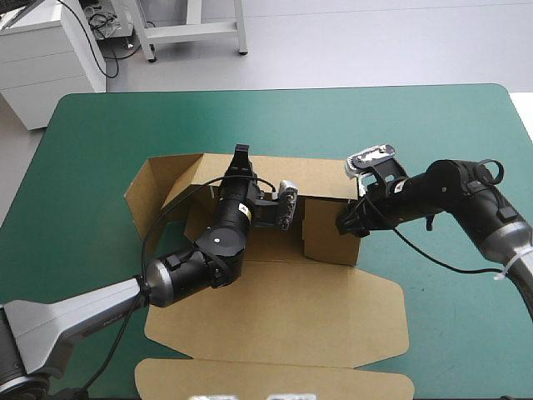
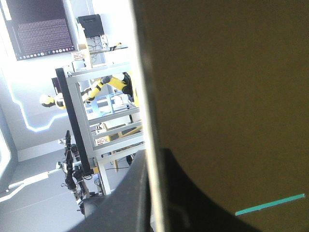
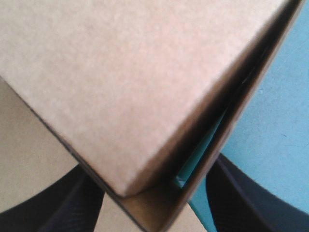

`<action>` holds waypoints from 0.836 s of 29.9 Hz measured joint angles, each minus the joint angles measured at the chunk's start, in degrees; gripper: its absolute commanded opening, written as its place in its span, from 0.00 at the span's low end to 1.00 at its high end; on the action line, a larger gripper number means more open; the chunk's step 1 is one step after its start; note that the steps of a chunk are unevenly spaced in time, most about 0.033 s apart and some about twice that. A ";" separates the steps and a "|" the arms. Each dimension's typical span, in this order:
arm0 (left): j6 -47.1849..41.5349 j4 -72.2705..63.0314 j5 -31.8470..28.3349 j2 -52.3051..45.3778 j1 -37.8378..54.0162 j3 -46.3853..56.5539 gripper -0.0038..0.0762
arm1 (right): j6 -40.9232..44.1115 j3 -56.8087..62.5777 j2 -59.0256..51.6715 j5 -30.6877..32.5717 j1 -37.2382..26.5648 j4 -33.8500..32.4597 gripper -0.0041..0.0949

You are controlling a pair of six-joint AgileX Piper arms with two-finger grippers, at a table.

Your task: Fold the box

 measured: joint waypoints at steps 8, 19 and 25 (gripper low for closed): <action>0.00 -0.71 -0.23 -0.06 0.07 -0.07 0.04 | 10.19 1.30 0.00 -6.44 3.98 -5.52 0.54; 0.24 -3.82 0.12 0.56 0.30 -3.04 0.04 | 25.84 1.35 -0.05 -10.66 10.34 -18.42 0.47; 0.67 -5.16 1.16 1.97 0.36 -4.98 0.04 | 33.85 2.23 -0.10 -12.06 13.57 -26.69 0.47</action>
